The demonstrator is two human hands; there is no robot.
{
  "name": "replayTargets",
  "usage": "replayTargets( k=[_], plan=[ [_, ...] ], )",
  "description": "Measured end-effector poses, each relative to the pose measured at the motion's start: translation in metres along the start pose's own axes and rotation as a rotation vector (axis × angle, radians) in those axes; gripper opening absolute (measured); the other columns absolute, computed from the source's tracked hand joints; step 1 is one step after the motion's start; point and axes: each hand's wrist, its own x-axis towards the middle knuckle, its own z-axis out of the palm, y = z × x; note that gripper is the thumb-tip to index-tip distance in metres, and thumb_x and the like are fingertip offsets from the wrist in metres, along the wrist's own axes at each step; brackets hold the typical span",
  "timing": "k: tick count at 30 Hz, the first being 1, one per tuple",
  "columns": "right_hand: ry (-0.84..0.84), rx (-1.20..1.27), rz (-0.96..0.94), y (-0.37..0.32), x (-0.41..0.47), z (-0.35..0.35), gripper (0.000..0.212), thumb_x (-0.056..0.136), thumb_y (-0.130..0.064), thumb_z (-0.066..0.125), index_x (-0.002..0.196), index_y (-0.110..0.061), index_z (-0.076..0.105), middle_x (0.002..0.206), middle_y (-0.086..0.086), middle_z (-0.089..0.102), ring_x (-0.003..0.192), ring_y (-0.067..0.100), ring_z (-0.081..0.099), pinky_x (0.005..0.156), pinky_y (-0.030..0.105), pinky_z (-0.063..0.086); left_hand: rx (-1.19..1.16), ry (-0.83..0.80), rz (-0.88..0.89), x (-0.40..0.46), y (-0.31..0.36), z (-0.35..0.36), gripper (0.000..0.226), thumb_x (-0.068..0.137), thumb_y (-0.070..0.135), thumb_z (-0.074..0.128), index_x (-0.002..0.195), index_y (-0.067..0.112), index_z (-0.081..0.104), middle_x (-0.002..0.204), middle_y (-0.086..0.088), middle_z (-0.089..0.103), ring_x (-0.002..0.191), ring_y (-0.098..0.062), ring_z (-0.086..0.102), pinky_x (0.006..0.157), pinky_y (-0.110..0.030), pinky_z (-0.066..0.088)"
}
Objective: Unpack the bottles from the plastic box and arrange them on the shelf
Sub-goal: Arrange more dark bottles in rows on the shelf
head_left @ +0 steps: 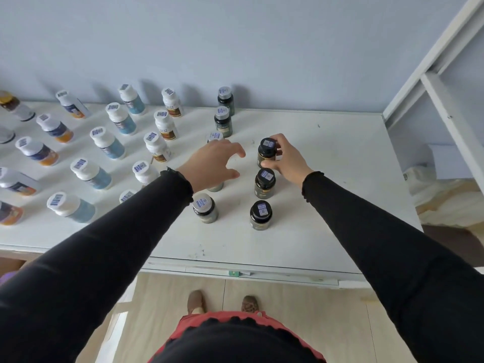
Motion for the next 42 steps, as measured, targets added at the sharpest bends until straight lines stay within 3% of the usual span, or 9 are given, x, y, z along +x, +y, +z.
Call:
replayTargets(
  k=[4, 6, 9, 12, 15, 25, 30, 38, 42],
  plan=[
    [-0.076, -0.018, 0.054, -0.006, 0.001, -0.018, 0.072, 0.083, 0.005, 0.066, 0.144, -0.023, 0.038, 0.138, 0.009, 0.051, 0.120, 0.025, 0.054, 0.099, 0.038, 0.049, -0.028, 0.022, -0.032, -0.011, -0.006, -0.001, 0.044, 0.087, 0.029, 0.073, 0.128, 0.028, 0.058, 0.123, 0.000, 0.059, 0.114, -0.021, 0.050, 0.093, -0.035, 0.042],
    [-0.009, -0.106, 0.035, -0.020, -0.001, -0.032, 0.068, 0.087, 0.006, 0.055, 0.146, -0.024, 0.040, 0.143, 0.006, 0.051, 0.125, 0.022, 0.052, 0.101, 0.033, 0.044, -0.054, 0.047, -0.057, -0.019, -0.015, -0.006, 0.044, 0.087, 0.028, 0.073, 0.129, 0.027, 0.058, 0.125, 0.001, 0.059, 0.118, -0.022, 0.049, 0.095, -0.035, 0.040],
    [0.141, -0.282, -0.114, -0.065, -0.005, -0.032, 0.057, 0.087, 0.002, 0.046, 0.138, -0.022, 0.050, 0.141, 0.001, 0.055, 0.130, 0.019, 0.049, 0.098, 0.025, 0.036, -0.064, 0.118, -0.083, -0.037, -0.033, -0.019, 0.043, 0.089, 0.028, 0.070, 0.130, 0.027, 0.057, 0.124, 0.000, 0.059, 0.116, -0.022, 0.050, 0.093, -0.035, 0.040],
    [0.120, -0.393, -0.330, -0.118, -0.012, 0.001, 0.048, 0.088, -0.002, 0.048, 0.131, -0.020, 0.057, 0.136, -0.001, 0.057, 0.127, 0.019, 0.048, 0.098, 0.024, 0.036, -0.050, 0.213, -0.142, -0.063, -0.055, -0.034, 0.044, 0.088, 0.029, 0.071, 0.130, 0.026, 0.057, 0.123, 0.000, 0.060, 0.113, -0.023, 0.053, 0.089, -0.033, 0.040],
    [0.003, -0.459, -0.521, -0.168, -0.020, 0.066, 0.037, 0.091, -0.011, 0.054, 0.126, -0.021, 0.061, 0.131, -0.001, 0.059, 0.124, 0.024, 0.048, 0.099, 0.035, 0.041, -0.030, 0.321, -0.248, -0.113, -0.092, -0.051, 0.043, 0.088, 0.030, 0.071, 0.129, 0.025, 0.058, 0.121, -0.001, 0.061, 0.109, -0.024, 0.054, 0.087, -0.036, 0.043],
    [-0.380, -0.463, -0.874, -0.319, -0.101, 0.358, 0.034, 0.092, -0.024, 0.062, 0.124, -0.017, 0.062, 0.125, 0.004, 0.062, 0.118, 0.027, 0.048, 0.093, 0.030, 0.035, 0.006, 0.479, -0.727, -0.383, -0.259, -0.077, 0.044, 0.087, 0.029, 0.071, 0.129, 0.021, 0.059, 0.125, -0.004, 0.062, 0.117, -0.028, 0.053, 0.093, -0.040, 0.043],
    [-0.559, -0.521, -0.870, -0.371, -0.155, 0.516, 0.039, 0.090, -0.028, 0.063, 0.128, -0.017, 0.060, 0.128, 0.006, 0.061, 0.118, 0.030, 0.051, 0.098, 0.038, 0.041, -0.033, 0.481, -0.902, -0.540, -0.345, -0.064, 0.040, 0.086, 0.031, 0.070, 0.124, 0.020, 0.063, 0.120, -0.004, 0.064, 0.110, -0.027, 0.057, 0.092, -0.039, 0.047],
    [-0.765, -0.591, -0.753, -0.419, -0.214, 0.710, 0.050, 0.091, -0.033, 0.063, 0.138, -0.018, 0.054, 0.133, 0.007, 0.060, 0.126, 0.027, 0.052, 0.105, 0.036, 0.030, -0.139, 0.388, -1.140, -0.728, -0.462, -0.035, 0.042, 0.085, 0.038, 0.069, 0.122, 0.019, 0.065, 0.123, -0.003, 0.066, 0.117, -0.027, 0.058, 0.096, -0.039, 0.046],
    [-0.869, -0.592, -0.684, -0.429, -0.218, 0.791, 0.053, 0.090, -0.034, 0.063, 0.140, -0.018, 0.052, 0.138, 0.006, 0.058, 0.126, 0.027, 0.053, 0.102, 0.039, 0.044, -0.225, 0.324, -1.226, -0.790, -0.526, -0.019, 0.047, 0.084, 0.034, 0.071, 0.126, 0.015, 0.062, 0.123, -0.006, 0.063, 0.116, -0.029, 0.057, 0.096, -0.041, 0.046]
  ],
)
